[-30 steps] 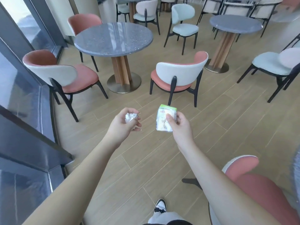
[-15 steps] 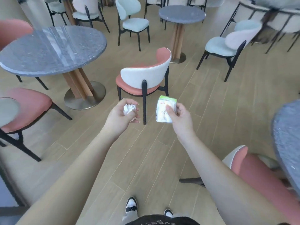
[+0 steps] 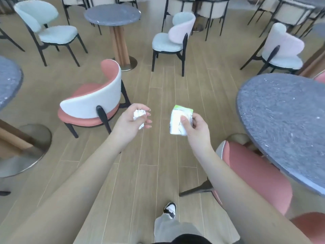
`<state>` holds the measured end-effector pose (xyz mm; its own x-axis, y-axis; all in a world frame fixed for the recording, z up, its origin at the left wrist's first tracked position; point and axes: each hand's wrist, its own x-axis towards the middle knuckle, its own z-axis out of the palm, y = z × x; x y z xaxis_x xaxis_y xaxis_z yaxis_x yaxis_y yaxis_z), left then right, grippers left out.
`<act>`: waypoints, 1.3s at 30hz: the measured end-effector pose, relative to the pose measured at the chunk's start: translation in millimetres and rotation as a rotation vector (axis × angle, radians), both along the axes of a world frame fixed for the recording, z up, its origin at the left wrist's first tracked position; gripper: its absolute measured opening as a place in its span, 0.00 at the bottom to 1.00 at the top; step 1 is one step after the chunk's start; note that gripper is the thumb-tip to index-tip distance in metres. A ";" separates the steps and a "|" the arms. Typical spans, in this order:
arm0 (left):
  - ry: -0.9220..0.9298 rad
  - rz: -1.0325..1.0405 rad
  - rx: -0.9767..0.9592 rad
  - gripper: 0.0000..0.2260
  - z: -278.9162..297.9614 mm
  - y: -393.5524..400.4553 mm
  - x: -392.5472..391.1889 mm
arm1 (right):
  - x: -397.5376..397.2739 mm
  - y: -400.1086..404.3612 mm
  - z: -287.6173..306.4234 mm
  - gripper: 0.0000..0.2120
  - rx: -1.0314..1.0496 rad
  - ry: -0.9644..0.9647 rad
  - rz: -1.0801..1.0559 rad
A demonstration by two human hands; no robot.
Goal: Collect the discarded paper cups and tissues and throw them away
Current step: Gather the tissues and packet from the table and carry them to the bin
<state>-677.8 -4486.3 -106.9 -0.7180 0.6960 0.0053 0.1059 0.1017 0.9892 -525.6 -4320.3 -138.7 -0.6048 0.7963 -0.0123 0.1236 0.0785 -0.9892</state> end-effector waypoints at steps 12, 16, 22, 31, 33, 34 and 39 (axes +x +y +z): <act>0.052 -0.221 -0.125 0.12 -4.7 188.6 -72.0 | -31.0 137.9 -13.8 0.10 -0.028 -0.009 -0.206; 0.036 -0.309 -0.112 0.11 -0.6 241.8 -95.8 | -46.2 177.5 -6.7 0.10 -0.020 0.009 -0.299; 0.016 -0.380 -0.085 0.13 -7.5 310.5 -151.9 | -98.2 224.7 -11.7 0.07 -0.013 0.043 -0.405; -0.091 -0.468 -0.029 0.12 -11.4 408.0 -255.4 | -203.1 288.2 -13.4 0.06 -0.039 0.035 -0.540; -0.109 -0.494 -0.016 0.13 -8.7 432.8 -265.7 | -215.4 303.9 -9.9 0.06 -0.036 0.015 -0.558; -0.120 -0.504 -0.010 0.13 -8.2 444.7 -269.2 | -219.3 312.9 -8.7 0.05 -0.039 0.012 -0.571; -0.152 -0.542 -0.015 0.15 -15.3 507.2 -283.7 | -230.1 370.6 -10.3 0.08 -0.013 0.013 -0.613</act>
<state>-961.5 -3979.2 -122.3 -0.2498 0.9647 -0.0833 0.0036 0.0869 0.9962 -755.7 -3949.7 -149.1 -0.0367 0.9991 -0.0201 0.1303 -0.0151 -0.9914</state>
